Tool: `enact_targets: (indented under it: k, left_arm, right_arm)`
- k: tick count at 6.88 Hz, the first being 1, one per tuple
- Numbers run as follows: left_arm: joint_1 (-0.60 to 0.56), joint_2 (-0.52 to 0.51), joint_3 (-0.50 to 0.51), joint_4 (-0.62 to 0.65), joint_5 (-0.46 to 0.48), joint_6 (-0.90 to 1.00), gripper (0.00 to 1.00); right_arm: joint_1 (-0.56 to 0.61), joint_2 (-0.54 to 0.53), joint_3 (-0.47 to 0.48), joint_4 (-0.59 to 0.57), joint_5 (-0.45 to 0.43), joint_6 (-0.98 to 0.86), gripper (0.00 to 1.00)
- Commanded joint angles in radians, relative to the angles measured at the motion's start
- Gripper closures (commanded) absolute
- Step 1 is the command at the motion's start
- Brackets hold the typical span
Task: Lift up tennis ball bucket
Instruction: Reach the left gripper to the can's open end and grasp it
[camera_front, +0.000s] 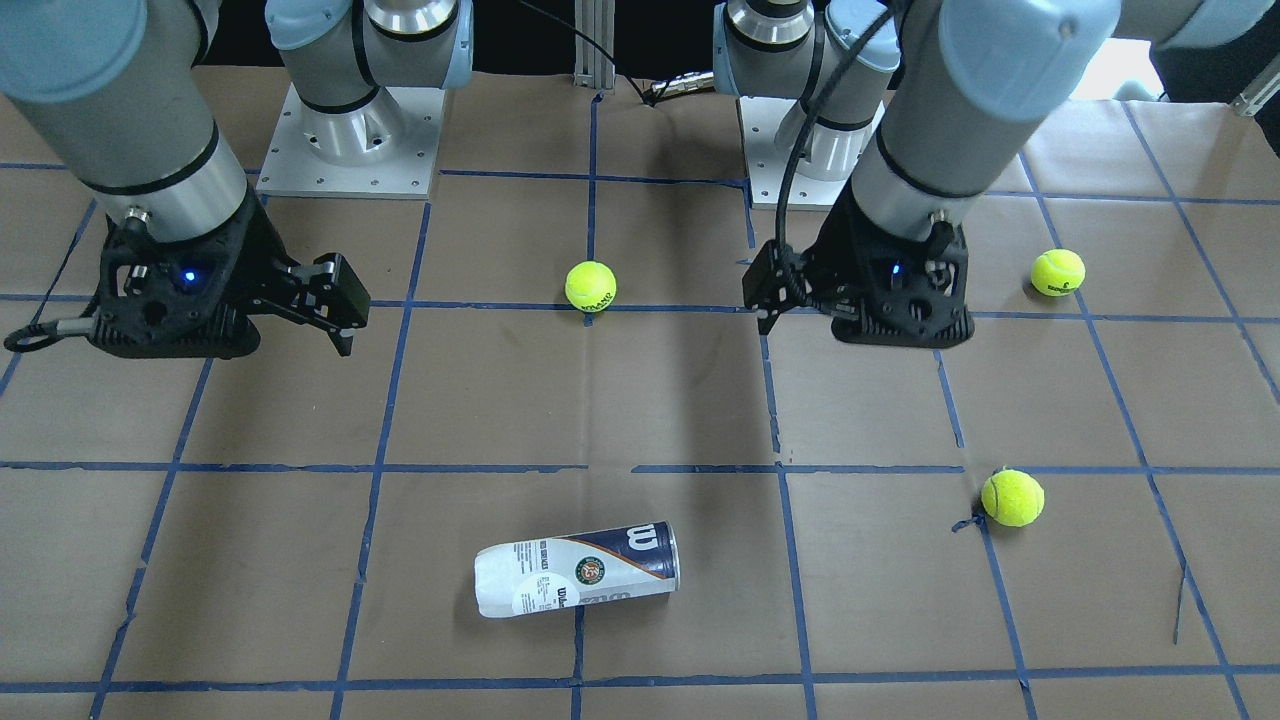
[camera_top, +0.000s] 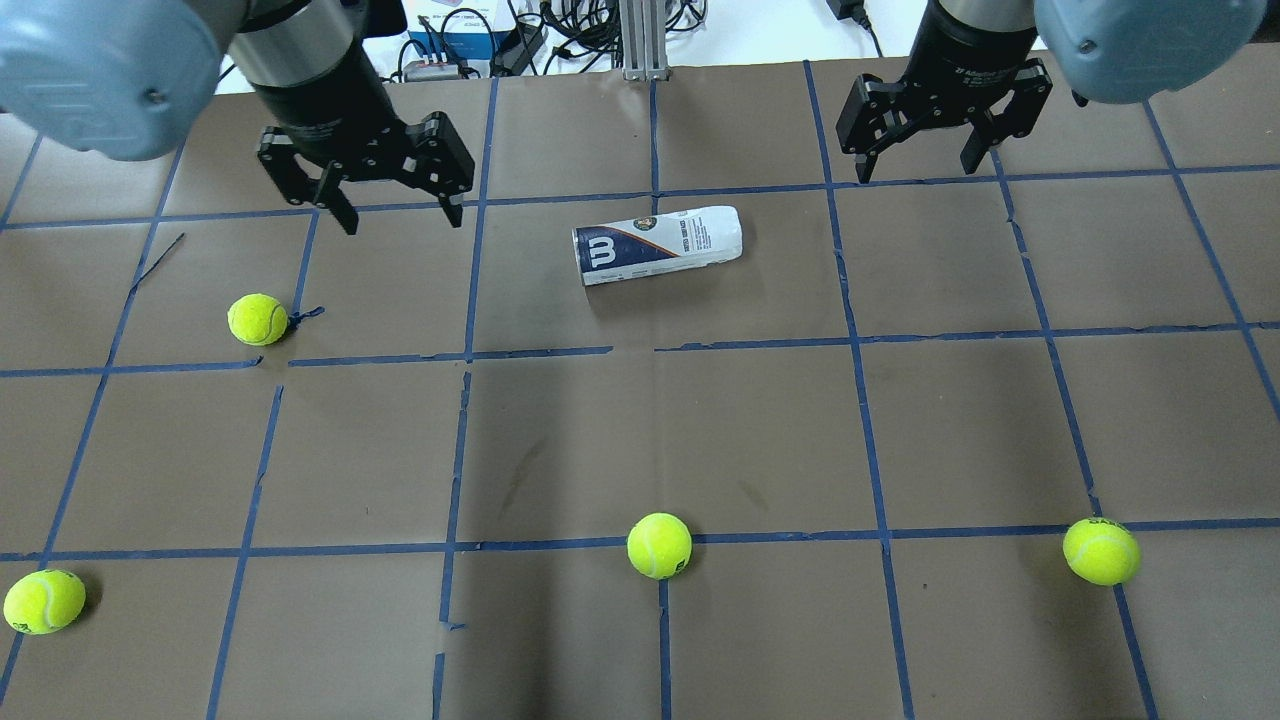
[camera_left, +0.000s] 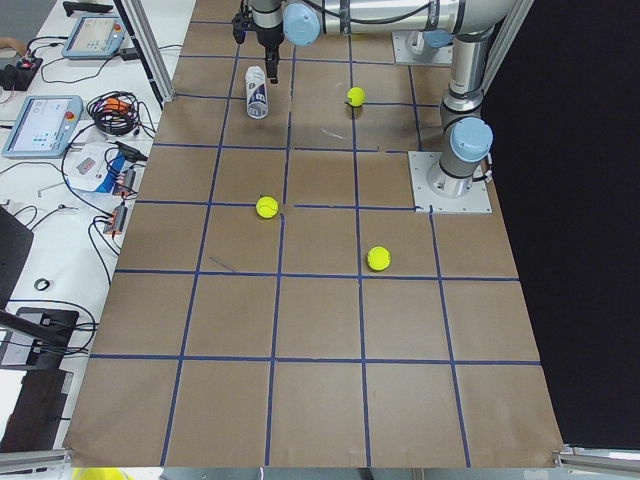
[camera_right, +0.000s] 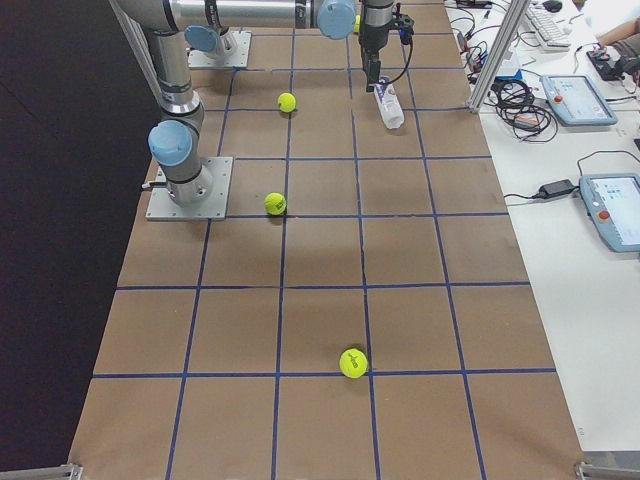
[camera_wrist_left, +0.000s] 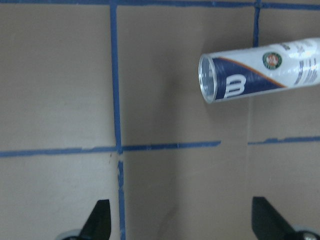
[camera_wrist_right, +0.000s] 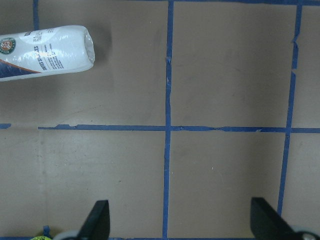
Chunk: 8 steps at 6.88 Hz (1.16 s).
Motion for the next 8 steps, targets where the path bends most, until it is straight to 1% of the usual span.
enact_targets:
  k: [1,2,4,5,6,7,8]
  left_arm:
    - [0.008,-0.158,-0.02,0.201,-0.089,-0.004,0.09]
    - [0.008,-0.223,-0.023,0.242,-0.097,-0.02,0.08]
    - [0.008,-0.274,-0.043,0.28,-0.274,-0.088,0.09]
    - [0.008,-0.274,-0.067,0.286,-0.369,-0.143,0.09]
    - [0.008,-0.285,-0.089,0.312,-0.414,-0.139,0.09]
    - [0.008,-0.301,-0.1,0.384,-0.413,-0.14,0.09]
    - [0.008,-0.315,-0.101,0.389,-0.416,-0.139,0.09]
  right_arm:
    - [0.0,-0.004,-0.002,0.035,-0.005,0.043,0.0]
    - [-0.014,-0.003,0.002,0.04,-0.005,0.037,0.0]
    - [-0.005,-0.004,0.004,0.035,0.01,0.035,0.0]
    - [-0.005,-0.004,0.004,0.038,0.011,0.032,0.0]
    - [0.007,-0.007,0.001,0.037,0.015,0.031,0.0]
    - [0.004,-0.003,0.005,0.038,0.012,0.025,0.0]
    - [0.001,-0.004,0.005,0.038,0.012,0.026,0.0]
